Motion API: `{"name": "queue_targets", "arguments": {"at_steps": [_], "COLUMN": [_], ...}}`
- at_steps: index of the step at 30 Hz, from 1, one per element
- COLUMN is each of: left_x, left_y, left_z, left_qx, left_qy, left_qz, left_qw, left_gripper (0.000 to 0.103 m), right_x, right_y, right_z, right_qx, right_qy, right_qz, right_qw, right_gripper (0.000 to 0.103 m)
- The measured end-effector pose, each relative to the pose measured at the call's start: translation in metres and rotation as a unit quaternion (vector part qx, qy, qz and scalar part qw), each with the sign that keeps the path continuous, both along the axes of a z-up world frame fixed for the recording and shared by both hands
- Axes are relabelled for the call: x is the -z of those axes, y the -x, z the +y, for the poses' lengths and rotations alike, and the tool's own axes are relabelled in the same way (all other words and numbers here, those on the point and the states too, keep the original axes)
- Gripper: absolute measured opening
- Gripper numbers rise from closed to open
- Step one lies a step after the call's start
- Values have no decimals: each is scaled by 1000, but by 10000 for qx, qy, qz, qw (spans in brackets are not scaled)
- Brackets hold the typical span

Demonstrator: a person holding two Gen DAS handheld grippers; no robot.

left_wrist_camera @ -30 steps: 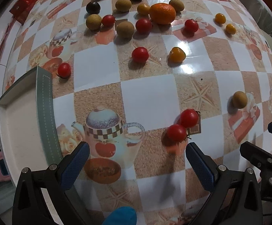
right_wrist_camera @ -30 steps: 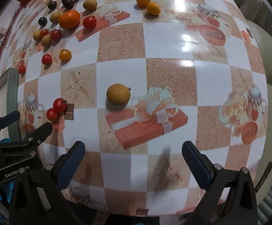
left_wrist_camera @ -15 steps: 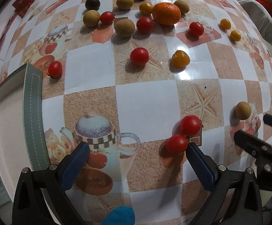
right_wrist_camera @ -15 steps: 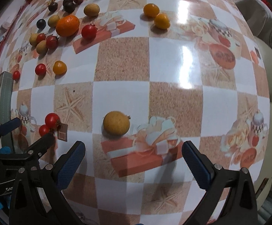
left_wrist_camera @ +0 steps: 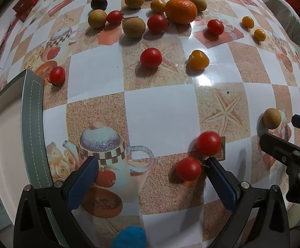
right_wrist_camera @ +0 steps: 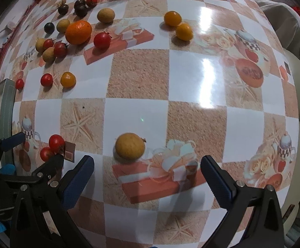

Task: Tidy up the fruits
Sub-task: 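Grasp a red cherry tomato with the left tool while the right tool grasps a yellow fruit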

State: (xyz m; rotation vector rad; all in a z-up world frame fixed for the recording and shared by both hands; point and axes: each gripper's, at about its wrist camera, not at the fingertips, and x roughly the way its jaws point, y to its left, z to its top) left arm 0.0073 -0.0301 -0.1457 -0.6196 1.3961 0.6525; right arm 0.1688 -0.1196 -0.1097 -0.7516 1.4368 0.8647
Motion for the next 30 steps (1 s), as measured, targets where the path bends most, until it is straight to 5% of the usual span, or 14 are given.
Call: {"name": "queue_targets", "arguments": {"at_steps": [6, 11, 15, 18, 21, 23, 30], "left_x": [-4, -5, -5, -15, -23, -25, -37], "left_y": [7, 6, 4, 0, -6, -8, -2], "left_z": [-2, -1, -2, -6, -12, -14, -8], "left_qx": [-23, 43, 41, 69, 165, 205, 111], "left_qy": [-30, 44, 43, 17, -11, 29, 239], "left_qz": [-27, 77, 117, 25, -47, -120, -329], "left_qw": [10000, 10000, 9999, 10000, 9999, 9997, 9991], "left_gripper": [103, 103, 99, 79, 50, 20, 21], "right_x": [1, 4, 3, -1, -4, -7, -21], "right_y": [10, 19, 31, 36, 31, 30, 31], "right_z": [13, 21, 31, 35, 31, 30, 29], "right_qx": [-141, -163, -336, -409, -205, -90, -6], "right_qy": [-49, -50, 70, -38, -141, -225, -393], "right_qz": [-46, -61, -378, -356, -117, 5, 188], "right_qw": [9999, 9998, 9987, 9985, 9996, 9997, 9991], "right_gripper": [100, 87, 61, 29, 29, 29, 29]}}
